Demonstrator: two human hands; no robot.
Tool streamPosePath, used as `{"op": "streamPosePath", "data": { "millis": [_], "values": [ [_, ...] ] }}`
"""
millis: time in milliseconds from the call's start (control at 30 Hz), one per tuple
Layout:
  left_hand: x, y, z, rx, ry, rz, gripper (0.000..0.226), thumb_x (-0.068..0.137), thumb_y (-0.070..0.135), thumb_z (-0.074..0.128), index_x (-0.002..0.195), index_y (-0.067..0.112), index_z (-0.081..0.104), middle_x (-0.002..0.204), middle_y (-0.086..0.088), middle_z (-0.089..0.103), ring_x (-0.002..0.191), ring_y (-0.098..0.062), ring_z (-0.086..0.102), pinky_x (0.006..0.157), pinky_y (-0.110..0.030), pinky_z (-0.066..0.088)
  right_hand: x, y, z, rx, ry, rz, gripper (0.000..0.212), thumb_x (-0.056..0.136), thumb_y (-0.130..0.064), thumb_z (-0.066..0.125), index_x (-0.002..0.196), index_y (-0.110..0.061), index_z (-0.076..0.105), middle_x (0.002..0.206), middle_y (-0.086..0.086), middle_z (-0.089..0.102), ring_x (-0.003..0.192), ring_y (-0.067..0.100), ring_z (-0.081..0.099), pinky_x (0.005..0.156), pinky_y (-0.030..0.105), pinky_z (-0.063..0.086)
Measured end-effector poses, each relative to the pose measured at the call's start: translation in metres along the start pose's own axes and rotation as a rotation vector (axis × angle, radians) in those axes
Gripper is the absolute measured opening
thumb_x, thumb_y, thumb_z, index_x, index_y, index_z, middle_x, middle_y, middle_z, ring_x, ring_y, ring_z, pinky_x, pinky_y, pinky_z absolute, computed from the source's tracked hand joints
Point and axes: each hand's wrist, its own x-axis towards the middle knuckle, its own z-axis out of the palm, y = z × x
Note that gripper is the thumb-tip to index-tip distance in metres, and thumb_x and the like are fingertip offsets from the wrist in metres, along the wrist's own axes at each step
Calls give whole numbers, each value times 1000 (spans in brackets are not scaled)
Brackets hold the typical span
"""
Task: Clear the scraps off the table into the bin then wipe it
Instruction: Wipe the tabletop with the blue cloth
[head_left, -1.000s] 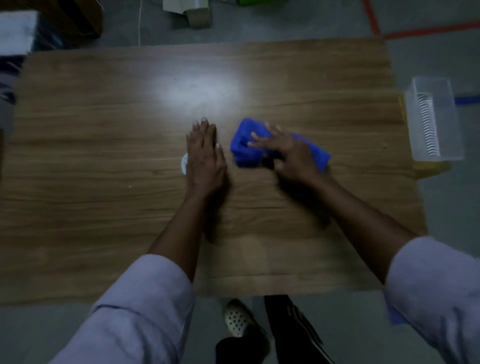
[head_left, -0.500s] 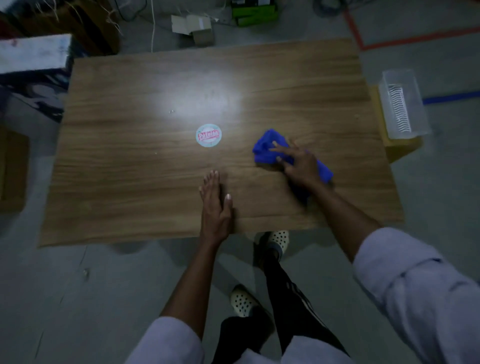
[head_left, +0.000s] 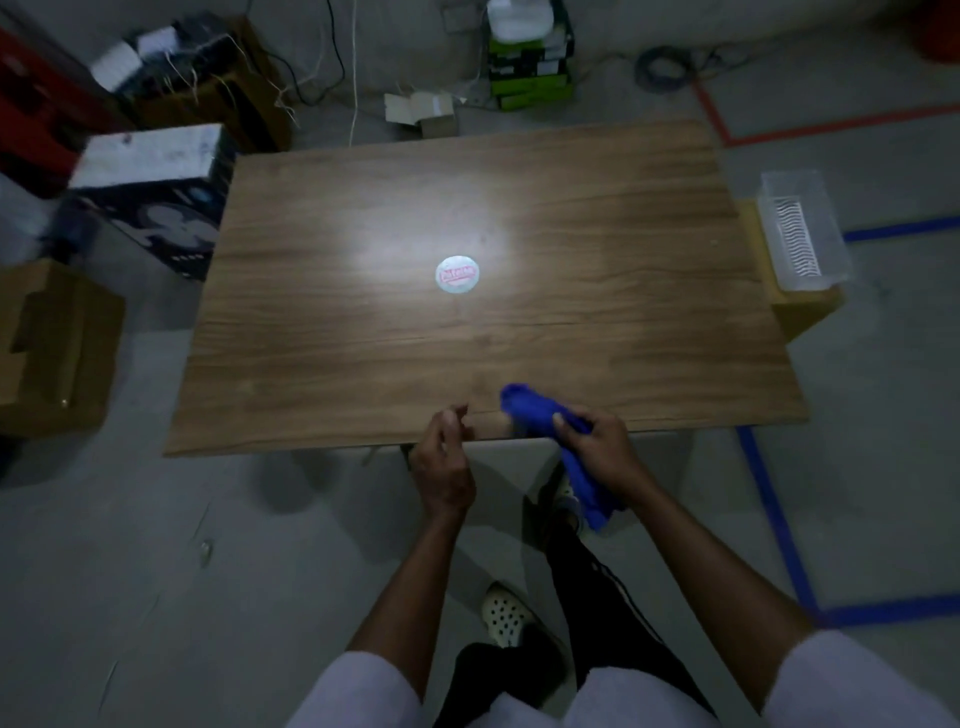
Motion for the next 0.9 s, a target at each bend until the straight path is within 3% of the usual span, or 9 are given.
{"op": "streamPosePath", "data": {
  "millis": [100,200,300,367,467,600,700,767,900],
  "values": [
    [16,5,-6,-73,50,-37,54,100,59,34,90,24,74,74,-4,75,59,-20,71,54,-38,54,14,-14,-15,48,284,62,26,100,-22,62,119,-8,72,99,-2,71,88,5,65,81,27,48],
    [44,2,-8,-5,129,21,63,103,55,35,76,17,77,48,-3,62,42,-17,60,52,-33,49,44,-12,-29,-132,453,69,36,102,-33,57,130,-13,66,116,9,71,108,24,65,89,32,47],
    [79,-7,-6,88,204,69,63,101,54,39,68,16,77,40,2,45,44,-20,52,56,-38,44,65,15,-18,-533,353,28,59,103,-54,39,155,-23,39,161,4,36,151,27,27,123,40,23],
    [104,-12,-2,147,223,92,58,97,55,43,67,17,75,43,2,42,47,-17,48,57,-40,41,71,30,3,-836,348,-22,70,101,-63,26,161,-26,21,168,-4,15,156,28,5,126,43,4],
    [129,-23,3,178,213,130,55,96,55,47,68,15,73,52,-1,57,53,-20,56,59,-39,44,72,22,53,-898,370,-83,72,101,-62,24,161,-23,21,169,-3,13,156,31,5,126,48,8],
    [130,-40,7,274,191,170,53,97,50,48,64,11,62,46,7,40,51,-15,46,53,-34,33,54,6,139,-925,39,-435,67,100,-50,39,160,-21,26,169,-4,13,156,27,0,126,47,8],
    [134,-42,2,228,215,164,50,98,45,50,61,11,47,47,2,37,52,-14,36,52,-36,28,77,4,133,-936,-113,-583,65,99,-50,37,158,-25,30,168,-7,18,156,26,6,125,48,13],
    [137,-43,1,219,189,151,54,97,48,48,63,8,57,49,1,48,52,-23,51,53,-41,38,114,4,100,-945,-68,-508,64,101,-50,35,159,-27,26,167,-8,19,156,26,9,125,49,13],
    [135,-41,4,285,169,147,55,96,55,45,65,15,66,47,7,51,57,-27,64,57,-40,47,174,-3,49,-915,231,-146,65,104,-48,32,161,-21,19,169,-6,13,156,28,4,125,48,8]
  ]
}}
